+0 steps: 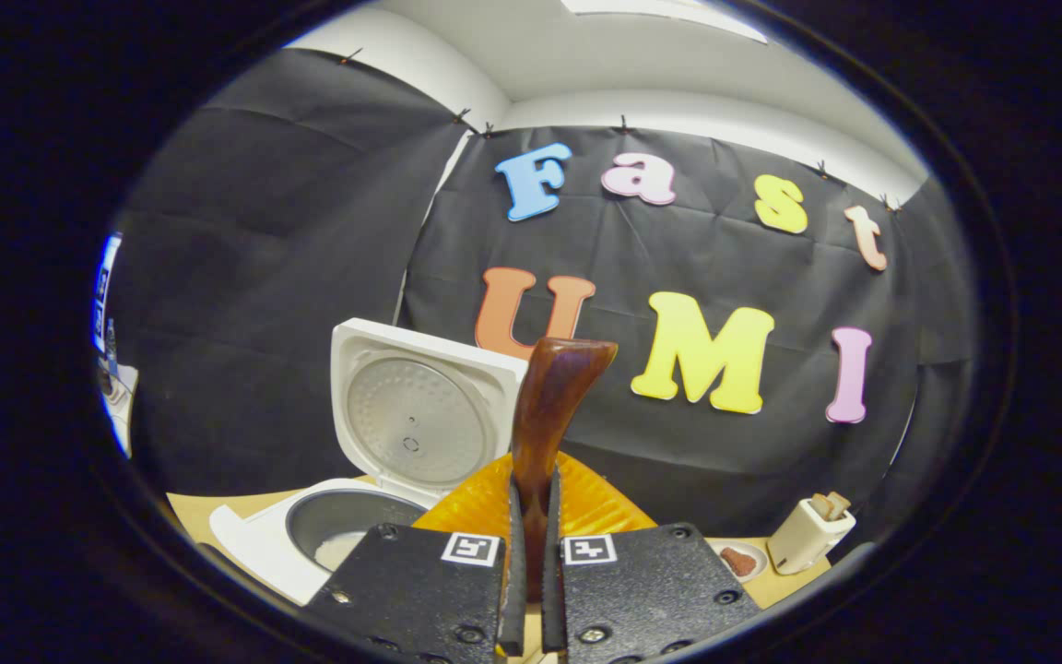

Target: Close the left gripper, press the button to open the rice cooker; take a wooden spoon from the chopstick holder with the right hand, scoop a spoonful of rice and pour it into the rice cooker, then put the wooden spoon back into the chopstick holder.

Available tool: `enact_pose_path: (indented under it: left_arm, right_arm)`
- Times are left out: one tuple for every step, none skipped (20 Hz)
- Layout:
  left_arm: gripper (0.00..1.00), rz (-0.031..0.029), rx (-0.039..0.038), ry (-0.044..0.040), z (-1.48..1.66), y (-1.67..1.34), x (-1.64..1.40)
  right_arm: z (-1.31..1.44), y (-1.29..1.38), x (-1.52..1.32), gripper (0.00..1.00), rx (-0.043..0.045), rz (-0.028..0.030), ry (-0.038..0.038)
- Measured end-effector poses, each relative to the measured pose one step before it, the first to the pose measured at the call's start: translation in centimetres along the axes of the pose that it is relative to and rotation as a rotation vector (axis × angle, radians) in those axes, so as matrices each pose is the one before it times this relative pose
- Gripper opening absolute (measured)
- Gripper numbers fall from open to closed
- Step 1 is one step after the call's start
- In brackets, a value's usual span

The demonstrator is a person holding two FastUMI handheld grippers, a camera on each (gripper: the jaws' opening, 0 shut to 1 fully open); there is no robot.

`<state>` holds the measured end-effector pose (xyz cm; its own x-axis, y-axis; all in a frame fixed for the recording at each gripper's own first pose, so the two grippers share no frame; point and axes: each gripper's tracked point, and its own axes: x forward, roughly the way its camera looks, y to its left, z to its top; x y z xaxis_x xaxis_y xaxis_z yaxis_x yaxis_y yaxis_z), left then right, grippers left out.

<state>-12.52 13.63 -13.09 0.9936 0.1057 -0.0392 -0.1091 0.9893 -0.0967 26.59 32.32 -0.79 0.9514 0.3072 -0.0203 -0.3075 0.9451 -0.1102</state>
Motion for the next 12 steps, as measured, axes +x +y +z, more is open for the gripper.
enact_pose_path:
  left_arm:
    - [0.94,0.00188,-0.00856,0.00173,-0.044,-0.044,0.143]
    - [0.94,0.00151,-0.01073,-0.00203,-0.048,-0.173,0.298]
    - [0.94,-0.00439,-0.00942,-0.00067,0.016,-0.301,0.359]
    - [0.94,-0.00886,-0.00664,0.00508,-0.214,-0.317,0.256]
    - [0.94,-0.00716,0.00171,0.00646,-0.137,-0.479,0.282]
    - [0.94,-0.00025,0.00849,0.0037,-0.151,-0.301,0.224]
    - [0.94,0.00196,0.01438,-0.001,-0.14,-0.158,0.257]
    - [0.94,0.00141,0.01689,-0.00599,0.113,-0.288,0.088]
    - [0.94,0.00247,0.00852,-0.00522,-0.069,-0.217,0.193]
    - [0.94,-0.00609,0.0014,-0.00055,0.005,-0.506,0.227]
    - [0.94,-0.01163,-0.00202,0.00187,-0.052,-0.753,0.124]
    - [0.94,-0.00844,-0.0028,0.00238,0.036,-0.633,0.132]
  right_arm:
    - [0.019,-1.346,-0.692,0.12,0.01583,-0.01162,0.00144]
    - [0.01,-1.3,-0.697,0.12,0.01425,-0.01033,0.00121]
    - [-0.028,-1.126,-0.704,0.12,0.02156,-0.00596,0.00215]
    - [-0.076,-1.193,-0.512,0.13,0.01958,-0.00272,0.00648]
    - [-0.075,-1.276,-0.699,0.13,0.02107,-0.00783,0.00418]
    - [0.183,-1.368,-0.641,0.13,0.01811,-0.01174,-0.00402]
    - [0.209,-1.423,-0.528,0.13,0.00799,-0.01447,-0.00493]
    - [0.103,-1.409,-0.483,0.13,0.00432,-0.01469,-0.00382]
    - [-0.085,-1.27,-0.376,0.13,0.00148,-0.01212,-0.00279]
    - [-0.156,-1.328,-0.245,0.13,0.00564,-0.0125,0.00269]
    - [-0.162,-1.151,-0.297,0.13,0.01308,-0.01521,0.00558]
    - [-0.165,-1.158,-0.321,0.13,0.01246,-0.01173,0.00832]
